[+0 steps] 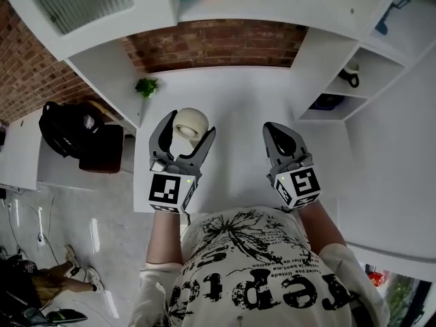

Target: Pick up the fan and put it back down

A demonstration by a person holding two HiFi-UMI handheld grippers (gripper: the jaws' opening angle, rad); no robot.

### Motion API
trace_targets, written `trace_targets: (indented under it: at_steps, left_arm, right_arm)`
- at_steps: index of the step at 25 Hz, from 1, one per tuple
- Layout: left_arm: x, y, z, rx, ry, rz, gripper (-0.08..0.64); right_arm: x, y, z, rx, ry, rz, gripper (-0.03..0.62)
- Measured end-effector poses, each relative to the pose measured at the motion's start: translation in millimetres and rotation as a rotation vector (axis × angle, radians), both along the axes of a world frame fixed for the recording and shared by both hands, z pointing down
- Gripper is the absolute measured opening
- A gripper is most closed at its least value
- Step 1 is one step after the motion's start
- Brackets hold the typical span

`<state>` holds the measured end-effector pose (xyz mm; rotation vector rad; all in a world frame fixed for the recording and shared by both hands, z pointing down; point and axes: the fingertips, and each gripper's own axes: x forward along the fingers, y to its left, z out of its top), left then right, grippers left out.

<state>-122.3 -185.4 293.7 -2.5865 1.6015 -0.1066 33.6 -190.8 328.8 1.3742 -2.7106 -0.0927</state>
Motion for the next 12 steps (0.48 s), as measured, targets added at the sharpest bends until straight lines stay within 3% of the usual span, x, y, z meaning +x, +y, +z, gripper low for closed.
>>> trace_targets:
  at_steps: [5,12]
  left_arm:
    - [13,-18,33,-0.087,-0.042,-0.001,0.38]
    - [26,-47,113,-0.321,-0.099,0.008,0.38]
  right_arm:
    - [8,-10,12,-0.027,-0.002,0.007,0.015]
    - [15,-26,37,-0.109,0.016,0.041,0.015]
